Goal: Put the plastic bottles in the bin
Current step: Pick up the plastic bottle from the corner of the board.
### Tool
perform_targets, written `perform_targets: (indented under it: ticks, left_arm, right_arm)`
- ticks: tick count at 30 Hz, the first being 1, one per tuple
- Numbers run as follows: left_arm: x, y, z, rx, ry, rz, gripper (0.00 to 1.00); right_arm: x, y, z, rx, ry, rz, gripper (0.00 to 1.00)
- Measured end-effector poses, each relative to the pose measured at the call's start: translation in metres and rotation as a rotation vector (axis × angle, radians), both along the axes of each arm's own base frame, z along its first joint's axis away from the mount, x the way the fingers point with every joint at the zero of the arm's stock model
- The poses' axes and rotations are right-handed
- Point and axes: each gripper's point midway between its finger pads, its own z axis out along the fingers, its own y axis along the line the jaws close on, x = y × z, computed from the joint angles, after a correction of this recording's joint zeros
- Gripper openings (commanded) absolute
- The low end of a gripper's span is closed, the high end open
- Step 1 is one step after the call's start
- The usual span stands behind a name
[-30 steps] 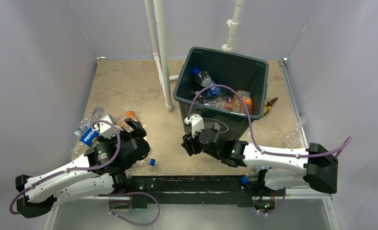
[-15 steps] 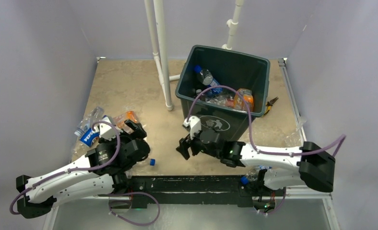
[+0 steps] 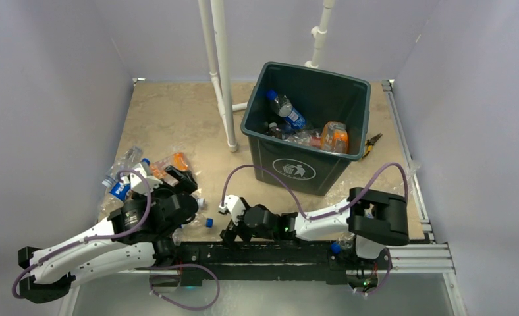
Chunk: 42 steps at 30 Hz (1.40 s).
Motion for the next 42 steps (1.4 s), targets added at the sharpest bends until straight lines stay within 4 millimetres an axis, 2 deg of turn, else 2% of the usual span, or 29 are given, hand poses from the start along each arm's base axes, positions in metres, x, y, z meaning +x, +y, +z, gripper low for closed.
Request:
perform_targets:
  ticks: [10,15,22,26,32,35,38,42]
  left_arm:
    - [-0.003,0.004,0.004,-0.016,-0.003,-0.004,0.99]
    - [-0.004,0.007,0.010,-0.035,-0.011,-0.006,0.99]
    - [-0.007,0.012,0.027,-0.071,-0.029,-0.011,0.99]
    - [-0.009,0.018,0.043,-0.110,-0.054,-0.010,0.99]
    - [-0.013,0.028,0.059,-0.154,-0.085,-0.006,0.99]
    - [-0.015,0.032,0.060,-0.157,-0.088,-0.008,0.99]
    - [-0.016,0.036,0.061,-0.157,-0.091,-0.012,0.99]
    - [-0.018,0.039,0.065,-0.156,-0.098,-0.019,0.99]
  right_arm:
    - [0.016,0.047,0.004,0.112,-0.074,-0.055,0.91]
    - [0.026,0.062,-0.005,0.128,-0.106,-0.089,0.85]
    - [0.032,0.079,-0.016,0.123,-0.126,-0.088,0.76]
    - [0.033,0.087,-0.013,0.133,-0.136,-0.083,0.64]
    - [0.034,0.101,-0.005,0.150,-0.159,-0.062,0.34]
    - [0.033,0.102,-0.003,0.152,-0.165,-0.057,0.23]
    - [0.031,0.098,-0.003,0.132,-0.169,-0.049,0.20]
    - [0.020,0.078,0.012,0.102,-0.168,-0.008,0.16]
